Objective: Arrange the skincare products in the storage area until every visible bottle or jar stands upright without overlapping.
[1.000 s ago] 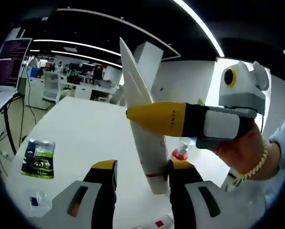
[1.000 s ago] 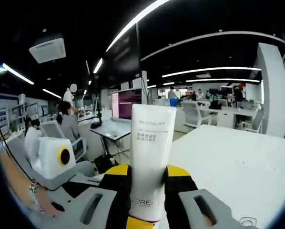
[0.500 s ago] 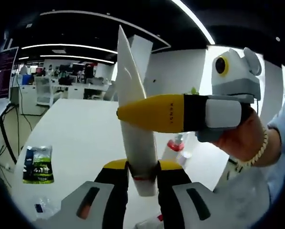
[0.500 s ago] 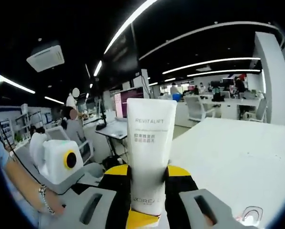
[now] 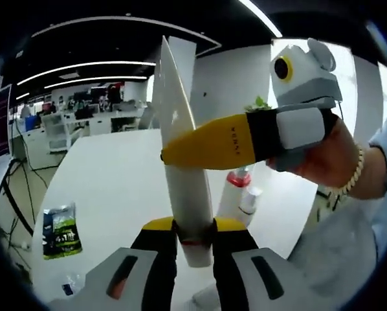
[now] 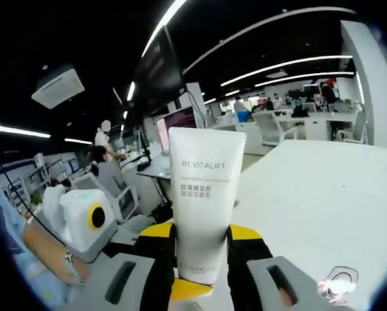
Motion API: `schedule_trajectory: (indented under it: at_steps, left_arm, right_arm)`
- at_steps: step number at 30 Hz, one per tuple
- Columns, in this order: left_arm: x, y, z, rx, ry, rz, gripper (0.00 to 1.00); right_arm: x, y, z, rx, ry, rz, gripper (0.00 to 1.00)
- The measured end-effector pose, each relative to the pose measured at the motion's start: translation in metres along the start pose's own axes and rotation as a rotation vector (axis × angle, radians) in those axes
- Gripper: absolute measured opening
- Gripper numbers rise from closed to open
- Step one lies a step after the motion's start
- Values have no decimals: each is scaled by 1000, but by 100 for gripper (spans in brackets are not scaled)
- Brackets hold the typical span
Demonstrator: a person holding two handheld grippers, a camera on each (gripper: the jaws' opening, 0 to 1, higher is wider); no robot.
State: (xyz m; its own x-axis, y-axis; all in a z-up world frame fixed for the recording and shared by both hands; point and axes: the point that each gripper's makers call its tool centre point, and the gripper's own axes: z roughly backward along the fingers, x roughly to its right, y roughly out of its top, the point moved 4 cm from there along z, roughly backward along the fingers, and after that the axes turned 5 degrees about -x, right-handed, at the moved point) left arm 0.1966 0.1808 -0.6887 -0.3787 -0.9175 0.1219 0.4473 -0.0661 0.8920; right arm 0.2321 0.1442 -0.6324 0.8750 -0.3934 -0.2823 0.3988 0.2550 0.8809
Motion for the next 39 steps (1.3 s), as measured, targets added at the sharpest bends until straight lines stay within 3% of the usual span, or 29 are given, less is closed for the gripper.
schedule_trajectory:
  at_steps: [3,9,16,20,25,32,35,36,39]
  left_arm:
    - [1,0,0,-2,-8,2,15]
    - [4,3,3,13,-40,33,15]
    - [7,5,4,23,-70,54,15]
    - [10,4,3,19,-87,55,15]
    - [14,5,3,24,-121,59,15]
    - [19,6,3,26,-165,45,14]
    - [27,8,3,27,-205,16,14]
    - [30,6,2,16,-211,-6,14]
    - [40,5,1,-1,-244,-57,14]
  right_arm:
    - [-1,0,2,-8,14,3,27]
    - [-2,8,4,-19,25,114,29]
    - [1,26,10,19,74,114,30]
    - [1,34,15,-12,108,255,32]
    - [4,48,22,-67,174,364,33]
    - [8,68,27,-108,240,620,41]
    - [2,80,31,-105,361,722,40]
    - [2,82,32,-131,389,740,40]
    - [-5,82,40,-243,566,769,37]
